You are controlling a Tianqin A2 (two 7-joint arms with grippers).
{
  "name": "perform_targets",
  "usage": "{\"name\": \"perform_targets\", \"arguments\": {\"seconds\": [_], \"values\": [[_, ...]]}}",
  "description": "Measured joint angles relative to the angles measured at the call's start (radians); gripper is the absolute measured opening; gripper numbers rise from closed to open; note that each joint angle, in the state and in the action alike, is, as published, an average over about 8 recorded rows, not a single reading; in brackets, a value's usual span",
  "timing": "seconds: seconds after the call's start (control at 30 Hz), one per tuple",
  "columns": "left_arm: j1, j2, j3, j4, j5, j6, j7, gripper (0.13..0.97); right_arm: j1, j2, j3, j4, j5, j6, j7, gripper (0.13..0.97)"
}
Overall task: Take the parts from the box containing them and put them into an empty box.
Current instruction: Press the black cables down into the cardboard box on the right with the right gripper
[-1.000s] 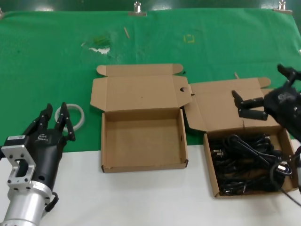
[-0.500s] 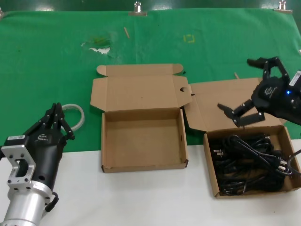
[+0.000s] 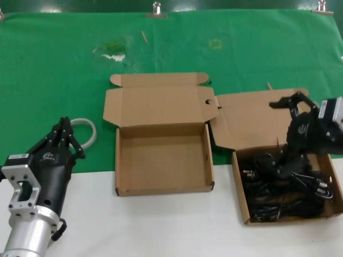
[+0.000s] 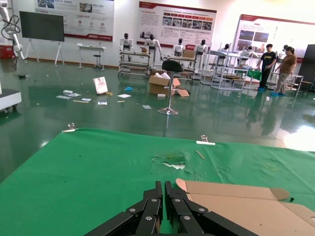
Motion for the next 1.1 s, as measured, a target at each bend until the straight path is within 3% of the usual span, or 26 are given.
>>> {"name": "perform_targets", "arguments": {"seconds": [0.37, 0.7, 1.1], "values": [[0.0, 0.0, 0.0, 0.0, 0.0, 0.0, 0.0, 0.156, 0.02, -0.006, -0.078, -0.077, -0.081, -0.121, -0.023, 0.966], [0.0, 0.0, 0.0, 0.0, 0.0, 0.0, 0.0, 0.156, 0.16, -0.013, -0.141, -0.202, -0.142, -0.321, -0.107, 0.966], [0.0, 0.0, 0.0, 0.0, 0.0, 0.0, 0.0, 0.156, 0.288, 0.016, -0.188, -0.216, -0.185, -0.534, -0.133, 0.966]]}}
